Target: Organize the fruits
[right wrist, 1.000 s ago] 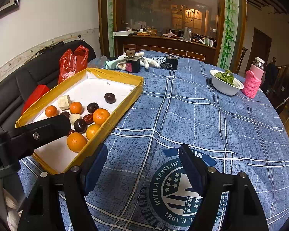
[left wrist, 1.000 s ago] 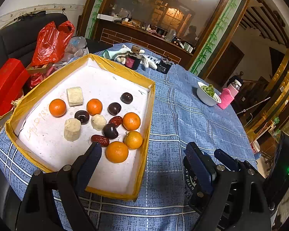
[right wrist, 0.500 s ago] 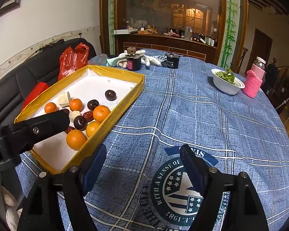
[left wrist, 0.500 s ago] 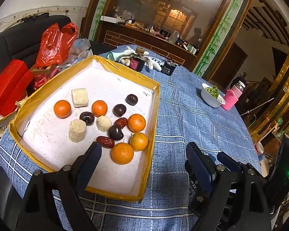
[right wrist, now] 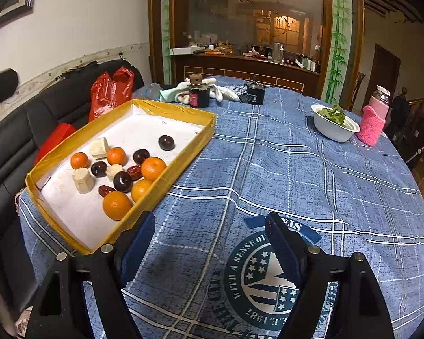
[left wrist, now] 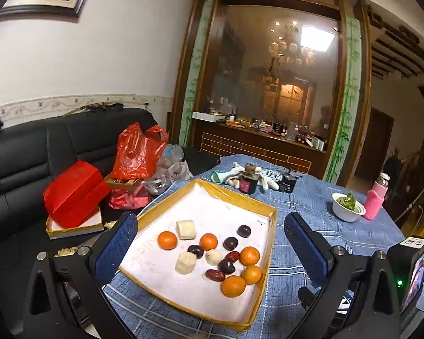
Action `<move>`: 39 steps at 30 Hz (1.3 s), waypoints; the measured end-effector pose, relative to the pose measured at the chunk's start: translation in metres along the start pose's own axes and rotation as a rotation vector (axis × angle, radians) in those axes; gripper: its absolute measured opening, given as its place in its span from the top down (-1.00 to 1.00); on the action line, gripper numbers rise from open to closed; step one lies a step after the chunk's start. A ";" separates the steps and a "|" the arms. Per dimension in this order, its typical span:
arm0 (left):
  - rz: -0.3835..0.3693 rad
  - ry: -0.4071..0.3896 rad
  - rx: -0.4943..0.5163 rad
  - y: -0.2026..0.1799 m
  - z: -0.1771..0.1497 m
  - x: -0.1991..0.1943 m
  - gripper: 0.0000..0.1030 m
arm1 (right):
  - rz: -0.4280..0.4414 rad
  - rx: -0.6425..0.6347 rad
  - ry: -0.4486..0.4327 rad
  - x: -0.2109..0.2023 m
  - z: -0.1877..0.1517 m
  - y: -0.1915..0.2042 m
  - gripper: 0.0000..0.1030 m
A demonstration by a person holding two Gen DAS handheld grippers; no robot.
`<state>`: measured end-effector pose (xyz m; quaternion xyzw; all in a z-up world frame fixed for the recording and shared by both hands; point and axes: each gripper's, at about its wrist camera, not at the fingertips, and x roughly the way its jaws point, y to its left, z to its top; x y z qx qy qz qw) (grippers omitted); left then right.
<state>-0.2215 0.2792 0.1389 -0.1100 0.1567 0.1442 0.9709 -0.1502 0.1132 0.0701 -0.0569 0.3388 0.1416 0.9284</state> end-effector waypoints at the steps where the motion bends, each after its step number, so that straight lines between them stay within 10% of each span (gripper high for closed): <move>1: 0.010 0.006 -0.003 0.003 0.000 0.002 -1.00 | 0.003 -0.002 -0.005 -0.002 0.000 0.001 -0.64; 11: 0.052 0.149 0.035 0.001 -0.015 0.028 -1.00 | 0.023 -0.061 -0.020 -0.008 -0.002 0.018 -0.70; 39: 0.044 0.222 0.075 -0.016 -0.020 0.040 -1.00 | 0.090 -0.132 -0.067 -0.019 -0.009 0.027 -0.79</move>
